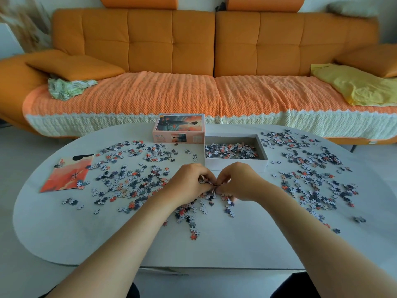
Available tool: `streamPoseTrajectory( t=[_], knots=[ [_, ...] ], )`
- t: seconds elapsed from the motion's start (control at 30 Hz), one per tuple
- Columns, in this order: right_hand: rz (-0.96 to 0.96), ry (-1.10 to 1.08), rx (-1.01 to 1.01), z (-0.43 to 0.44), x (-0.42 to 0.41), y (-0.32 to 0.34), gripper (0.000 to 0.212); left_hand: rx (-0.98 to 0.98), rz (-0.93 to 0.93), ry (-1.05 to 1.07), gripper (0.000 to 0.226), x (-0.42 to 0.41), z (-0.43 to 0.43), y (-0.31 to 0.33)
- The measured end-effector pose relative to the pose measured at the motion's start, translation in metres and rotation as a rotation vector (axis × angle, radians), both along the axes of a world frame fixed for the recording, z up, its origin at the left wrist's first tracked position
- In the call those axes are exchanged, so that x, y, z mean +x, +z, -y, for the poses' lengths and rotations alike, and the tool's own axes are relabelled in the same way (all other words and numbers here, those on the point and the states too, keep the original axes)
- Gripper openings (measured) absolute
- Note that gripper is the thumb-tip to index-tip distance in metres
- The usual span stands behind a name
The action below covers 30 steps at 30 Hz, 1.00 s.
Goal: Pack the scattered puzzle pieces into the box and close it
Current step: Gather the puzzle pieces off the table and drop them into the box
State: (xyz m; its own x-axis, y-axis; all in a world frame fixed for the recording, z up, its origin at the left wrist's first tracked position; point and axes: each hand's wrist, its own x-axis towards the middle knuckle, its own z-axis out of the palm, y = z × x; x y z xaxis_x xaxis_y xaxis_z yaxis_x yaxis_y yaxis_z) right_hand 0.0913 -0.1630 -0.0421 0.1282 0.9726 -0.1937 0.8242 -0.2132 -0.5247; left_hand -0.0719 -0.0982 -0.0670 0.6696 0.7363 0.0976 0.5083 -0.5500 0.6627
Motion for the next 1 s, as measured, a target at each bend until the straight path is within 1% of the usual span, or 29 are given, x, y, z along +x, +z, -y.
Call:
streamPoseTrajectory(
  t=[0.1,0.17,0.33,0.43,0.5,0.53,0.57,0.63,0.7,0.77,0.87,0.93,1.0],
  knots=[
    [-0.041,-0.014,0.015,-0.005,0.011,0.005,0.008,-0.032,0.034,0.007,0.014,0.007,-0.004,0.007],
    [-0.09,-0.02,0.065,-0.008,0.018,0.013,0.007,-0.049,0.084,0.017,0.012,0.013,-0.009,0.015],
    [-0.122,-0.143,0.317,-0.026,0.033,0.024,0.007,-0.079,0.293,0.055,0.015,0.036,-0.03,0.032],
    [-0.052,-0.184,0.482,-0.041,0.038,0.023,0.006,-0.023,0.38,0.11,0.015,0.054,-0.043,0.03],
    [-0.02,-0.201,0.552,-0.046,0.041,0.022,0.006,0.055,0.375,0.14,0.017,0.063,-0.048,0.026],
    [-0.003,-0.203,0.573,-0.048,0.043,0.02,0.007,0.09,0.343,0.132,0.021,0.065,-0.05,0.023],
    [0.019,-0.198,0.57,-0.049,0.045,0.018,0.01,0.121,0.289,0.104,0.026,0.066,-0.052,0.019],
    [0.072,-0.17,0.495,-0.051,0.053,0.012,0.016,0.176,0.181,0.041,0.032,0.065,-0.055,0.013],
    [0.135,-0.122,0.389,-0.051,0.058,0.007,0.022,0.217,0.141,-0.004,0.033,0.061,-0.057,0.012],
    [0.186,-0.096,0.339,-0.049,0.059,0.005,0.025,0.279,0.13,-0.018,0.032,0.056,-0.06,0.013],
    [0.143,-0.052,0.326,-0.045,0.053,0.005,0.028,0.384,0.033,-0.025,0.029,0.044,-0.062,0.015],
    [0.127,0.045,0.23,-0.041,0.047,0.004,0.031,0.454,-0.092,-0.074,0.026,0.037,-0.06,0.015],
    [0.185,0.126,0.111,-0.036,0.042,0.002,0.035,0.485,-0.184,-0.125,0.029,0.035,-0.057,0.013]
  ],
)
